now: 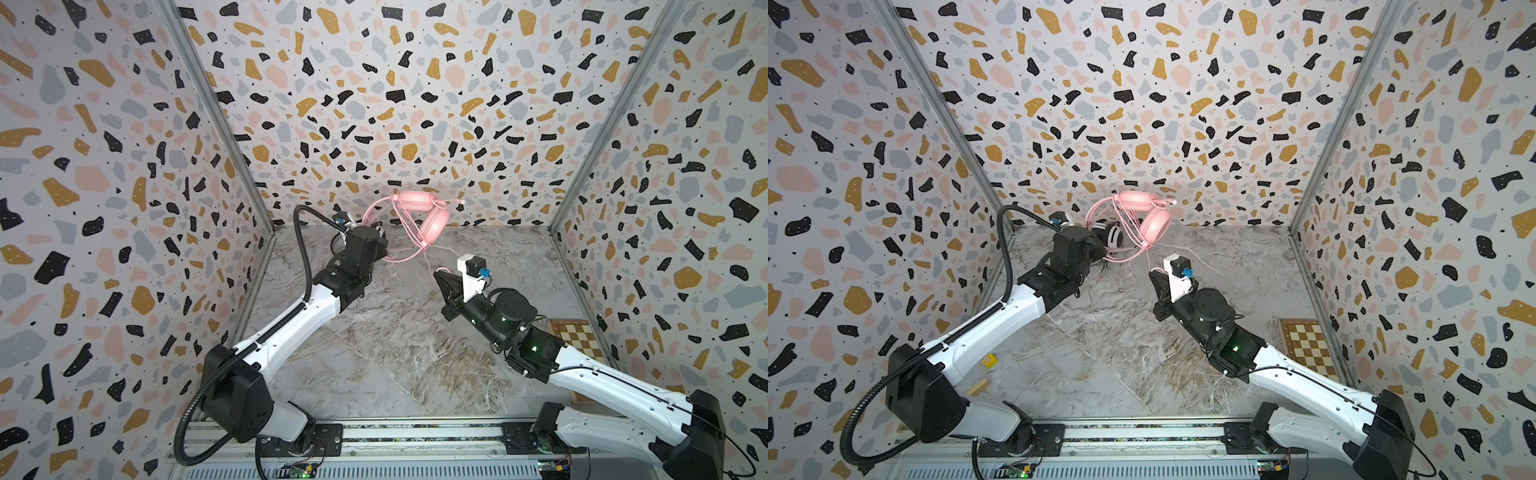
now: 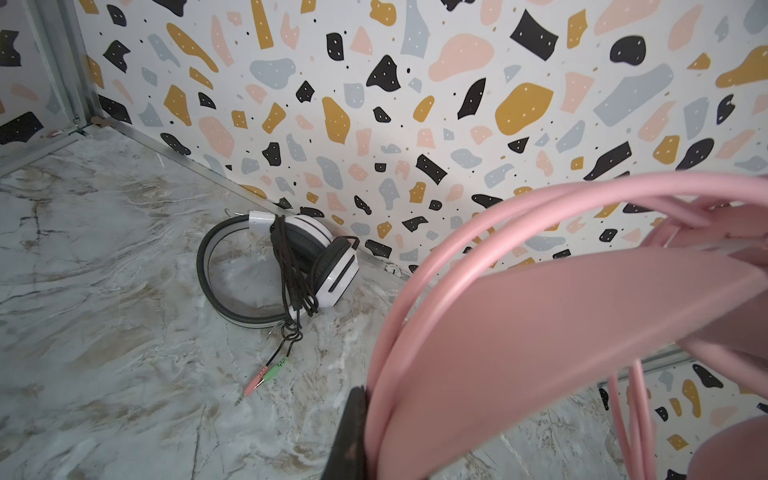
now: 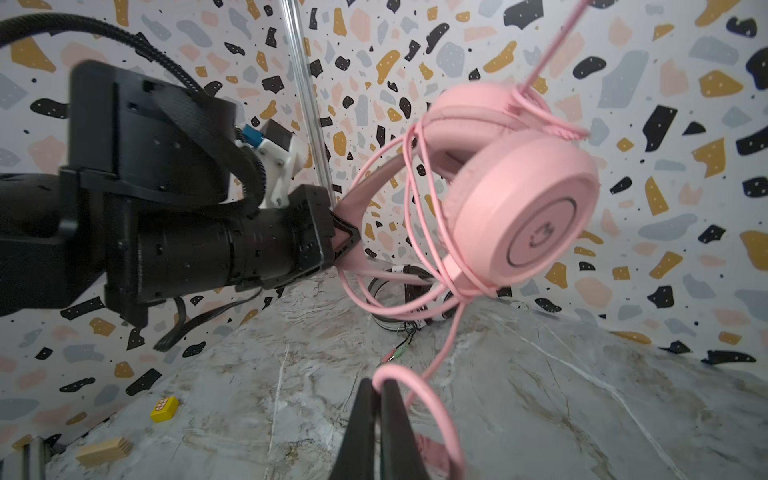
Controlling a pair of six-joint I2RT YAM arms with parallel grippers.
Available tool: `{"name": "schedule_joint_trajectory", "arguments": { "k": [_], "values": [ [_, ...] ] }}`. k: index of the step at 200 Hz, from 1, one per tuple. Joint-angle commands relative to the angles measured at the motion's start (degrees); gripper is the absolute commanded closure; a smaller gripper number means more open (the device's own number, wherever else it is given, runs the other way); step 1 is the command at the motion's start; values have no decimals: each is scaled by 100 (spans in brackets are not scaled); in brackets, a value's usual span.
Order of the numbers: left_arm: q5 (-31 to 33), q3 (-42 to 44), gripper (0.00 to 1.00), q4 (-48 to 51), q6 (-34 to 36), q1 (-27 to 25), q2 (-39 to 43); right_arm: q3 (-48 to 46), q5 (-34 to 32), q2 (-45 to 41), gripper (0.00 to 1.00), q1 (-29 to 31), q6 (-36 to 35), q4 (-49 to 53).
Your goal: Wrap the headphones
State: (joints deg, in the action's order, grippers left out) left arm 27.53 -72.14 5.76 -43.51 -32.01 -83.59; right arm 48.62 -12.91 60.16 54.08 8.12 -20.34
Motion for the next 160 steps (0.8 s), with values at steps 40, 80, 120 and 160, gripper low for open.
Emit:
{"name": "schedule_joint_trajectory", "arguments": {
  "k": [40,80,120,160],
  "values": [
    [-33,-298,100,-280,417,-323,-190,1866,983,804,100,-6,-2041,715],
    [-117,-258,100,-29,807,-531,-73,2921,2365,1543,100,-926,-1575,1256],
    [-175,296,100,227,1112,-709,262,3555,2939,2023,100,-1392,-1057,1405],
    [-227,636,100,230,1230,-962,537,3549,3144,2238,100,-1774,-460,1221]
  ]
}}
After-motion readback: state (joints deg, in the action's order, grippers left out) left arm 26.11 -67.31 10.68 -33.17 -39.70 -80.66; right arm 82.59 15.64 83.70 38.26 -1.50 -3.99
